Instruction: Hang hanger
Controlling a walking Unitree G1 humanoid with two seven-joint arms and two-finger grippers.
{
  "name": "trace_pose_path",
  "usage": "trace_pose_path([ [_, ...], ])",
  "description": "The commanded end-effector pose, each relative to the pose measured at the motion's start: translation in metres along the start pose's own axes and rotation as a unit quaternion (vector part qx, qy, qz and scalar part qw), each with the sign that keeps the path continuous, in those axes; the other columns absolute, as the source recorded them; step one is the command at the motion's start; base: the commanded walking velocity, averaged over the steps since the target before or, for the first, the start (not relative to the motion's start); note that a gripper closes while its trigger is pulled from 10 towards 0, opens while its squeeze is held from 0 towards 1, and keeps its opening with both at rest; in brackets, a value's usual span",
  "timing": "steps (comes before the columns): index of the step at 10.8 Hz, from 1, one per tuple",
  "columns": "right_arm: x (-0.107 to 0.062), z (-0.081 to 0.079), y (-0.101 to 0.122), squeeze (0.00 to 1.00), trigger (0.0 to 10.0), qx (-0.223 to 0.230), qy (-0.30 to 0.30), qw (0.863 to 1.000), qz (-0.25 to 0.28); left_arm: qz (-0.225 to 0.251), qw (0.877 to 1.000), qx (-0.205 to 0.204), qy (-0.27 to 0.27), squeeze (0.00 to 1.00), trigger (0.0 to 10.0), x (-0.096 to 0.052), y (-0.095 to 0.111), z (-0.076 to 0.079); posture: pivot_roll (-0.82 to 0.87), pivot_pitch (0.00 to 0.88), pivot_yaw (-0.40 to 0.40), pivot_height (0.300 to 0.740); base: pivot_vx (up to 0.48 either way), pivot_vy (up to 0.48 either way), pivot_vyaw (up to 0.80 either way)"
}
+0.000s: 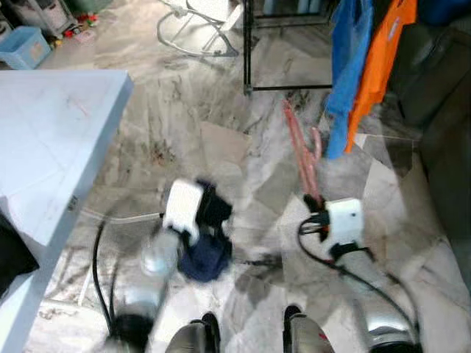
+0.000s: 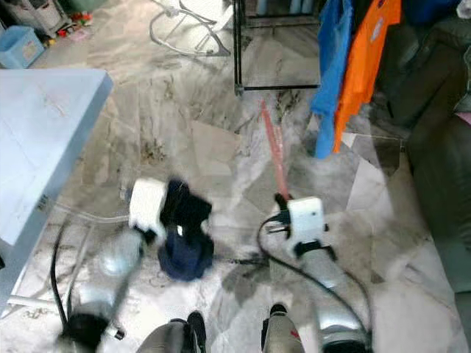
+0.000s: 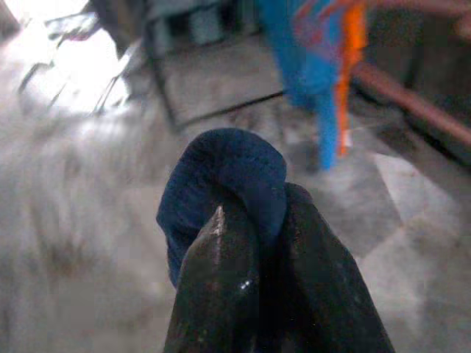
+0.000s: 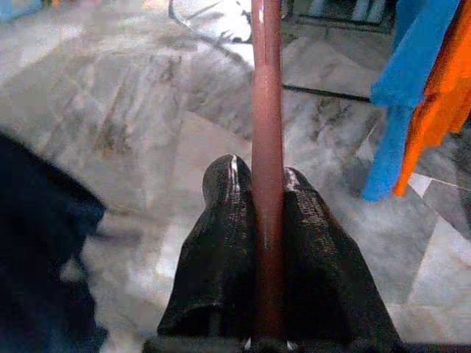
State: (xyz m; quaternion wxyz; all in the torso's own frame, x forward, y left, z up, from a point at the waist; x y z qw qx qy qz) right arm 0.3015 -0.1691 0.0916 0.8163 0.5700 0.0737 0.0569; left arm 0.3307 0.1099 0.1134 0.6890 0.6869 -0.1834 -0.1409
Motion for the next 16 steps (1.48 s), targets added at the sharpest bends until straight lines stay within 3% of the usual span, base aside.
trace_pose_path([
  [1,0.000,0.009,0.001,0.00,10.0,0.006,0.010,1.000,-0.002,0.012,0.998,0.049,-0.036,0.00,10.0,0.003,0.008,-0.002,-0.16,0.283,0.085,0.740,0.000,0.000,0.00],
  [2,-0.001,0.014,0.000,0.00,10.0,0.002,0.036,0.999,-0.010,0.021,0.992,0.103,-0.064,0.00,10.0,0.007,0.019,-0.008,-0.16,0.288,0.093,0.740,0.000,0.000,0.00],
  [3,-0.005,0.020,0.000,0.00,10.0,-0.003,0.075,0.997,-0.010,0.027,0.961,0.248,-0.120,0.00,10.0,0.007,0.026,-0.010,-0.16,0.294,0.104,0.740,0.000,0.000,0.00],
  [4,-0.010,0.027,0.003,0.00,10.0,-0.004,0.103,0.995,-0.005,0.010,0.935,0.316,-0.159,0.00,10.0,0.006,0.025,-0.017,-0.17,0.296,0.110,0.740,0.000,0.000,0.00],
  [6,-0.019,0.033,0.010,0.00,10.0,0.005,0.160,0.987,0.001,0.005,0.899,0.400,-0.177,0.00,10.0,0.006,0.025,-0.029,-0.17,0.297,0.115,0.740,0.000,0.000,0.00],
  [7,-0.026,0.032,0.017,0.00,10.0,0.010,0.200,0.980,0.005,0.008,0.887,0.428,-0.174,0.00,10.0,0.008,0.026,-0.033,-0.18,0.301,0.113,0.740,0.000,0.000,0.00],
  [9,-0.033,0.033,0.022,0.00,10.0,0.001,0.225,0.974,0.003,-0.009,0.885,0.438,-0.158,0.00,10.0,0.010,0.022,-0.040,-0.19,0.304,0.112,0.740,0.000,0.000,0.00],
  [12,-0.047,0.036,0.035,0.00,10.0,0.012,0.274,0.962,0.012,-0.078,0.895,0.430,-0.090,0.00,10.0,0.012,0.012,-0.065,-0.19,0.308,0.119,0.740,0.000,0.000,0.00],
  [15,-0.060,0.024,0.039,0.00,10.0,0.028,0.328,0.944,0.007,-0.129,0.898,0.417,-0.052,0.00,10.0,0.012,0.005,-0.078,-0.20,0.308,0.130,0.740,0.000,0.000,0.00],
  [16,-0.061,0.022,0.037,0.00,10.0,0.032,0.329,0.944,0.005,-0.148,0.895,0.418,-0.046,0.00,10.0,0.012,0.002,-0.080,-0.20,0.308,0.133,0.740,0.000,0.000,0.00],
])
Point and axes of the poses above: a point about 5 cm out from each wrist's last joint towards the gripper, its own x axis pointing out of the wrist towards the gripper, its own y axis along the axis of the wrist's last joint, z = x × y, the point moved 1 cm from there along x, pointing out of the wrist towards the gripper, and after that the axes turned 12 degrees about -x, right-handed, at the moved point
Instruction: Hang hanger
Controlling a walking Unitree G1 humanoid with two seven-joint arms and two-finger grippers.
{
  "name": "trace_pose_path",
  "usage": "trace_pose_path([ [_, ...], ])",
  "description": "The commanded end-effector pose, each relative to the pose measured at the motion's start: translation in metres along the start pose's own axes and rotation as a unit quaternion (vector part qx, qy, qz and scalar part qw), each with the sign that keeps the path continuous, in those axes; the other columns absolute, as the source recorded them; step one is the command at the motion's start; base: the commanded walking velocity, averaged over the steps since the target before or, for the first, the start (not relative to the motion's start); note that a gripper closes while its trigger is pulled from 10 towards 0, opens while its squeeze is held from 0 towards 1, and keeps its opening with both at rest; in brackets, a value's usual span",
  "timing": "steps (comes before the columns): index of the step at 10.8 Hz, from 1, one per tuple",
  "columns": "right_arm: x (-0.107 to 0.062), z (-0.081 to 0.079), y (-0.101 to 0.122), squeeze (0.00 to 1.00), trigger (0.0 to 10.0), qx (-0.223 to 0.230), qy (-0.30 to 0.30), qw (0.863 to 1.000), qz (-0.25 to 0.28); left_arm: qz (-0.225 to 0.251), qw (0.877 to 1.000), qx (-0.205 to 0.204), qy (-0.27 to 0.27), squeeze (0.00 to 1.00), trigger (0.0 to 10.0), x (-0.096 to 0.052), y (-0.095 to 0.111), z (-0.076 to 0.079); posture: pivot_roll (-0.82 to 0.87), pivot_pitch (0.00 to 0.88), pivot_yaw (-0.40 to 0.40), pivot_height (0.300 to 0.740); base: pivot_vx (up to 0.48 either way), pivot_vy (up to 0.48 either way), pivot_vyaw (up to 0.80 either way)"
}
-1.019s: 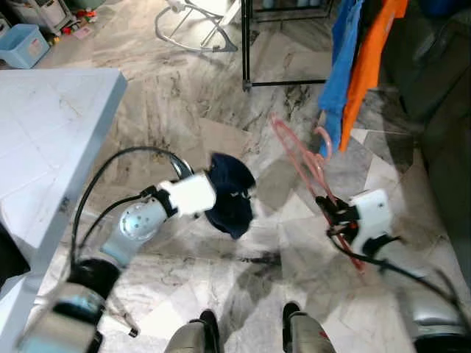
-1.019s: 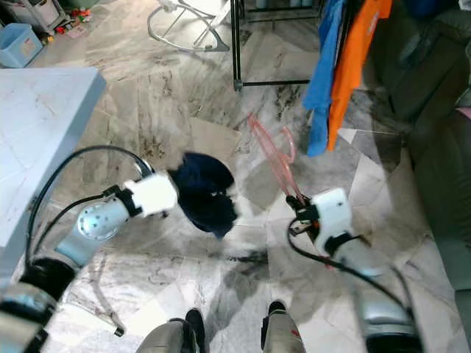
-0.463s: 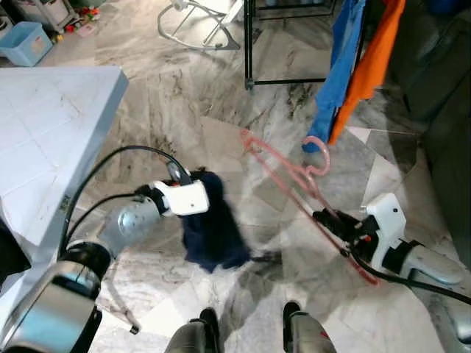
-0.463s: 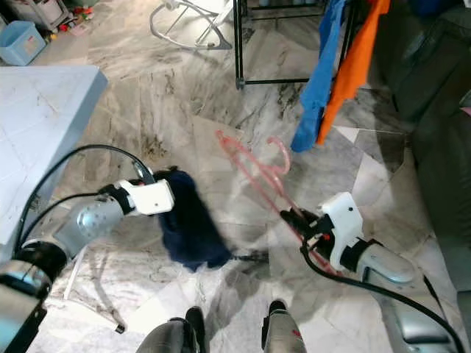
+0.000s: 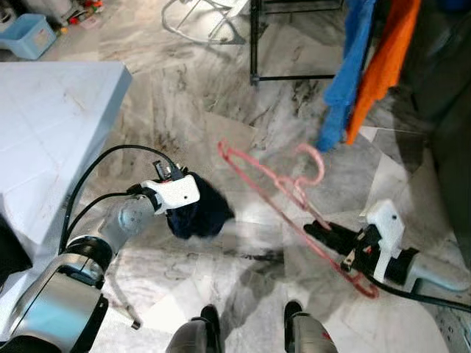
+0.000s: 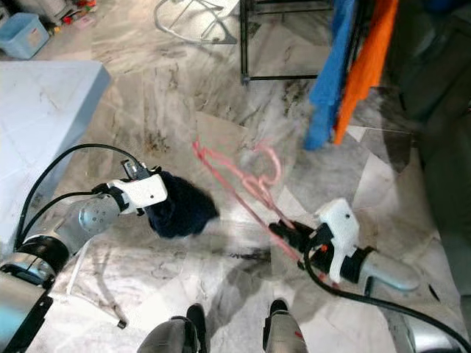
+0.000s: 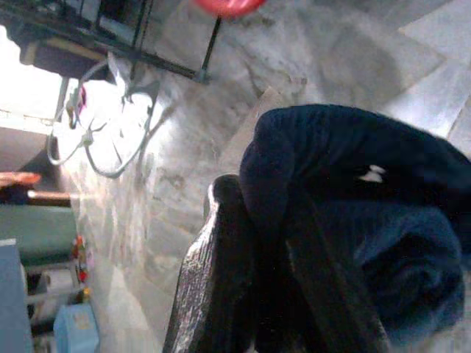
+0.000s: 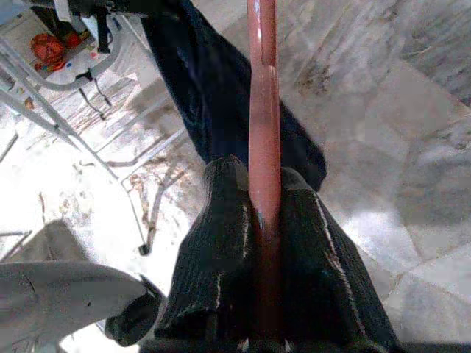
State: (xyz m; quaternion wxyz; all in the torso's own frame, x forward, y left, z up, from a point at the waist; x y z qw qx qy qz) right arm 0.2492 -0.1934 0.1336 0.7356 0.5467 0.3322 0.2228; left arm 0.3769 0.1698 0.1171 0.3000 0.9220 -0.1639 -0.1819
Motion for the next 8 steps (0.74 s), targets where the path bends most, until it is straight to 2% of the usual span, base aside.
trace_pose_path([
  [1,0.000,-0.008,0.005,0.00,10.0,0.001,0.020,1.000,0.011,-0.017,1.000,-0.013,-0.002,0.00,10.0,-0.002,-0.006,-0.003,-0.20,0.308,0.136,0.740,0.000,0.000,0.00],
  [2,0.001,-0.010,0.005,0.00,10.0,0.003,0.024,1.000,0.010,-0.023,0.999,-0.038,-0.008,0.00,10.0,-0.002,-0.007,-0.003,-0.20,0.308,0.138,0.740,0.000,0.000,0.00],
  [3,0.003,-0.011,0.003,0.00,10.0,0.005,0.026,1.000,0.008,-0.011,0.999,-0.030,-0.011,0.00,10.0,-0.001,-0.003,-0.004,-0.19,0.306,0.139,0.740,0.000,0.000,0.00],
  [5,0.005,-0.014,0.001,0.00,10.0,0.006,0.035,0.999,0.004,-0.028,0.998,-0.038,-0.039,0.00,10.0,0.000,-0.006,0.002,-0.19,0.306,0.140,0.740,0.000,0.000,0.00],
  [7,0.004,-0.017,-0.006,0.00,10.0,-0.007,0.051,0.998,-0.022,-0.076,0.994,-0.072,-0.022,0.00,10.0,-0.003,-0.019,0.000,-0.19,0.305,0.145,0.740,0.000,0.000,0.00],
  [8,0.007,-0.015,-0.013,0.00,10.0,-0.031,0.036,0.998,-0.044,-0.081,0.990,-0.113,-0.002,0.00,10.0,-0.002,-0.019,-0.001,-0.19,0.304,0.146,0.740,0.000,0.000,0.00],
])
Point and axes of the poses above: a point about 5 cm out from each wrist's last joint towards the gripper, its own x axis pointing out of the wrist towards the gripper, its own y axis along the axis of the wrist's last joint, z = x × y, the point moved 1 cm from there along x, pointing out of the wrist towards the gripper, and after that the axes turned 12 degrees about -x, right-handed, at the moved point
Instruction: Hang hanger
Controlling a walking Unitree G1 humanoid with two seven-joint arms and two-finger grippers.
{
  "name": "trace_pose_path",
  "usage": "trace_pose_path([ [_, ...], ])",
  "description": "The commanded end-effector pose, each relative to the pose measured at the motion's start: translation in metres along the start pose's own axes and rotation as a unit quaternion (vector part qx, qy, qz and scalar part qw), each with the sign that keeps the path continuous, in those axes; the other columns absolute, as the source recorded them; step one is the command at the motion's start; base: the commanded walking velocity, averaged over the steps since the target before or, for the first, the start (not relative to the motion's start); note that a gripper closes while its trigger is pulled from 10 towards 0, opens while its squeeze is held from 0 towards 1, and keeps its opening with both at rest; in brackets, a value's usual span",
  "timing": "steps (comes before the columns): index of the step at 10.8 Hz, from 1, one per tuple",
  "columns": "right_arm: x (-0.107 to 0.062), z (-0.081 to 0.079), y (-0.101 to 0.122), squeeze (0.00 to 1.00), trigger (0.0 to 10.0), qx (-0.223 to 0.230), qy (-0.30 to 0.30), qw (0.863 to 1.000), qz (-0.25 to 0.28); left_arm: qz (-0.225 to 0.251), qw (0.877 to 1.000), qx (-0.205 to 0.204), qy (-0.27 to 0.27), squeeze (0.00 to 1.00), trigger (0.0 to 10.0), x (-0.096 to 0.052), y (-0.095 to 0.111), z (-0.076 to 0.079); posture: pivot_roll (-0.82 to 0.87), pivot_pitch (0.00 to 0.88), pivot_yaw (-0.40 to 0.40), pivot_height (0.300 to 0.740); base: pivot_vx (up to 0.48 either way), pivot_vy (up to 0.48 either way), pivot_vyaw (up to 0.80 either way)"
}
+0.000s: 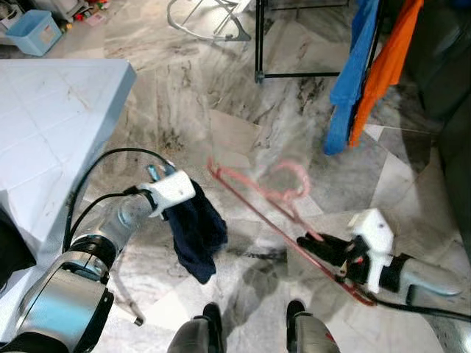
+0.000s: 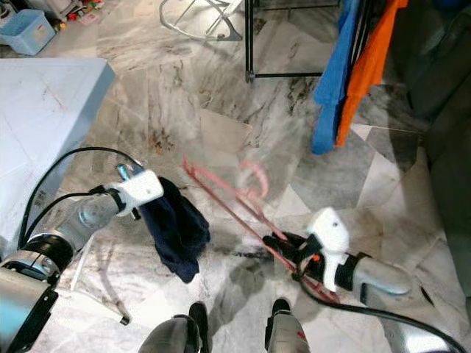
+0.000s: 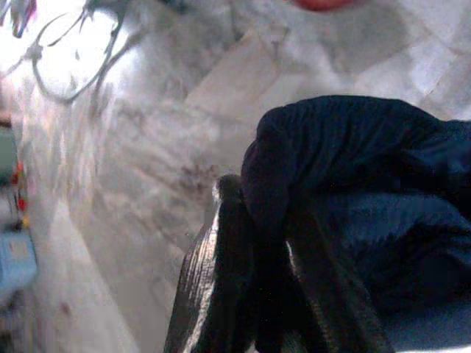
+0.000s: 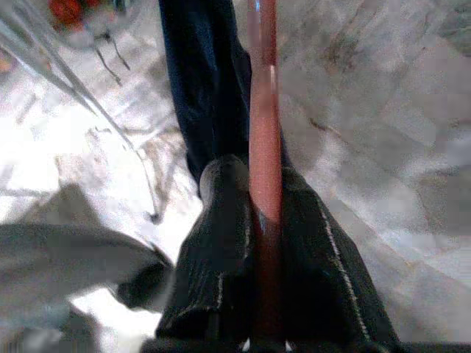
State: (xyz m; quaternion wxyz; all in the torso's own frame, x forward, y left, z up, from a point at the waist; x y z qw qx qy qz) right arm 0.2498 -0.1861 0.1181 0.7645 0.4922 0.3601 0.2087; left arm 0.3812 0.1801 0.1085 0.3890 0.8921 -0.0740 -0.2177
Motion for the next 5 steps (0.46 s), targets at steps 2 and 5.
trace_pose_path([
  [2,0.017,0.014,-0.016,0.00,10.0,-0.082,-0.101,0.990,-0.053,-0.024,0.984,-0.158,0.074,0.00,10.0,0.000,-0.010,-0.006,-0.19,0.300,0.144,0.740,0.000,0.000,0.00],
  [5,0.030,0.007,-0.006,0.00,10.0,-0.071,-0.089,0.993,-0.012,-0.017,0.969,-0.240,0.062,0.00,10.0,0.004,-0.009,0.007,-0.17,0.295,0.137,0.740,0.000,0.000,0.00],
])
Point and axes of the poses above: a point about 5 cm out from each wrist's last joint towards the gripper, its own x axis pointing out of the wrist towards the gripper, its own y axis along the axis of the wrist's last joint, z = x × y, the point moved 1 cm from there along x, pointing out of the wrist towards the gripper, and after that the axes turned 12 degrees about -x, right-handed, at the moved point
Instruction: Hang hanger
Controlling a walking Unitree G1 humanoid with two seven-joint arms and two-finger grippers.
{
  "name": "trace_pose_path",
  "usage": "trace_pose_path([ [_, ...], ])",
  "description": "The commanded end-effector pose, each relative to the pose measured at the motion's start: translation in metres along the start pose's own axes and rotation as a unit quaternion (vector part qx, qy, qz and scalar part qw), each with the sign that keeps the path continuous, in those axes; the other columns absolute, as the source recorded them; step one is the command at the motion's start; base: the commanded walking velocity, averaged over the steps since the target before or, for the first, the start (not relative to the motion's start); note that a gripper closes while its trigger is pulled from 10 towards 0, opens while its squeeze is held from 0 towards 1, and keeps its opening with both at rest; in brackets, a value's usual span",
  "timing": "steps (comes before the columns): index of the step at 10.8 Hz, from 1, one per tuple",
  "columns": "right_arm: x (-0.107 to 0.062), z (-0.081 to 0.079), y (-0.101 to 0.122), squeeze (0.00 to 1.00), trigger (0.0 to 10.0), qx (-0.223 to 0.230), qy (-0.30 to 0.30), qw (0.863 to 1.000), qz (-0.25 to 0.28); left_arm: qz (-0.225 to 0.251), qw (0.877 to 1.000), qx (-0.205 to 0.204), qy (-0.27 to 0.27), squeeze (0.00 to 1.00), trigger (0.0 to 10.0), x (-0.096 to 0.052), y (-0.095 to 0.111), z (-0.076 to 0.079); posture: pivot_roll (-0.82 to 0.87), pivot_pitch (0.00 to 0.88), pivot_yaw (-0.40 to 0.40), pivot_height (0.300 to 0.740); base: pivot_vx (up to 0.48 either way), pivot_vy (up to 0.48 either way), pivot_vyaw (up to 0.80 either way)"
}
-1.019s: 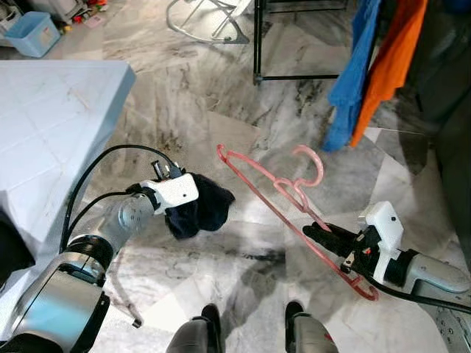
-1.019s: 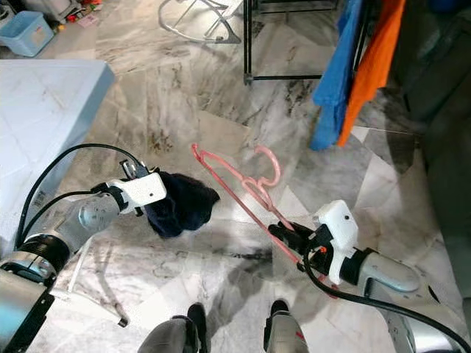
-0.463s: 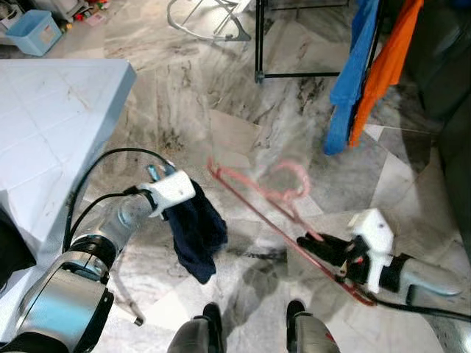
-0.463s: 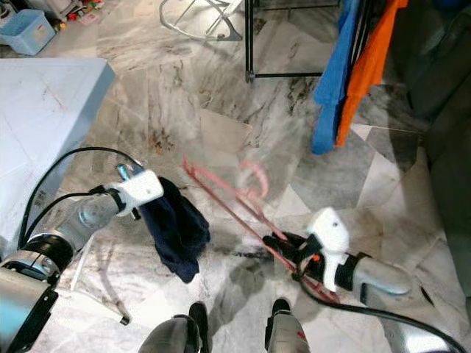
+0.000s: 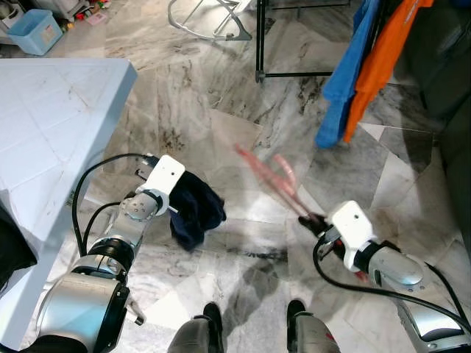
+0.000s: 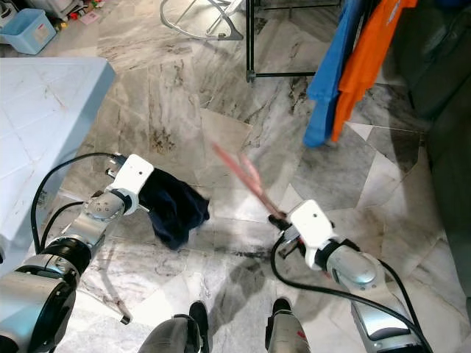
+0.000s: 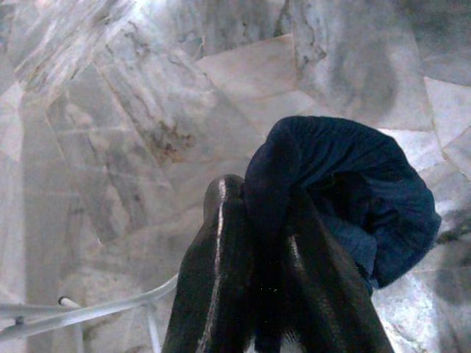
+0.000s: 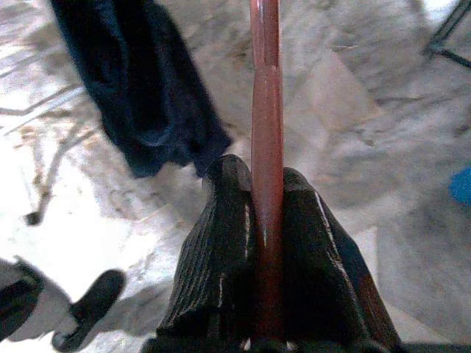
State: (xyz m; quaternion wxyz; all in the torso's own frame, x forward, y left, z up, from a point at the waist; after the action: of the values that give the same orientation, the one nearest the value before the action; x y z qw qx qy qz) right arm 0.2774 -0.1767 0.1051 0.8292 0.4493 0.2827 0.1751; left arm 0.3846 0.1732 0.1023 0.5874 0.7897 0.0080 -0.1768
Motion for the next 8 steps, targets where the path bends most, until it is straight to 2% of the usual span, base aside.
trace_pose_path([
  [1,-0.004,-0.005,0.008,0.00,10.0,-0.001,0.038,0.999,0.025,-0.007,1.000,0.001,0.008,0.00,10.0,-0.003,-0.005,-0.005,-0.17,0.295,0.139,0.740,0.000,0.000,0.00],
  [2,-0.007,-0.002,0.011,0.00,10.0,-0.005,0.049,0.998,0.033,-0.008,1.000,-0.002,0.019,0.00,10.0,-0.002,-0.004,-0.009,-0.17,0.295,0.141,0.740,0.000,0.000,0.00],
  [3,-0.012,0.003,0.018,0.00,10.0,-0.007,0.064,0.997,0.045,-0.009,0.997,-0.017,0.071,0.00,10.0,-0.003,0.000,-0.021,-0.17,0.296,0.146,0.740,0.000,0.000,0.00],
  [4,-0.013,0.004,0.021,0.00,10.0,-0.008,0.066,0.997,0.048,-0.009,0.995,-0.033,0.089,0.00,10.0,-0.003,0.002,-0.026,-0.17,0.296,0.149,0.740,0.000,0.000,0.00],
  [5,-0.014,0.003,0.024,0.00,10.0,0.002,0.076,0.996,0.056,-0.006,0.995,-0.045,0.089,0.00,10.0,-0.002,0.004,-0.025,-0.17,0.296,0.153,0.740,0.000,0.000,0.00],
  [6,-0.016,-0.008,0.027,0.00,10.0,0.017,0.116,0.991,0.066,-0.003,0.994,-0.081,0.080,0.00,10.0,0.001,0.006,-0.017,-0.17,0.298,0.157,0.740,0.000,0.000,0.00],
  [8,-0.015,-0.022,0.026,0.00,10.0,0.024,0.167,0.984,0.064,0.004,0.995,-0.077,0.059,0.00,10.0,0.004,0.010,-0.006,-0.17,0.302,0.162,0.740,0.000,0.000,0.00],
])
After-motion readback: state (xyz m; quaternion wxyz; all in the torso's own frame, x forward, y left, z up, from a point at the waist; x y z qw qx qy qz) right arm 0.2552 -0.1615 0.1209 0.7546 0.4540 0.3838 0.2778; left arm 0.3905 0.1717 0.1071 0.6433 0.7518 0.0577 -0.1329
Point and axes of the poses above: a point about 5 cm out from each wrist's last joint towards the gripper, its own x axis pointing out of the wrist towards the gripper, its own y axis along the axis of the wrist's last joint, z = x × y, the point moved 1 cm from there along x, pointing out of the wrist towards the gripper, and after that the axes turned 12 degrees about -x, right-handed, at the moved point
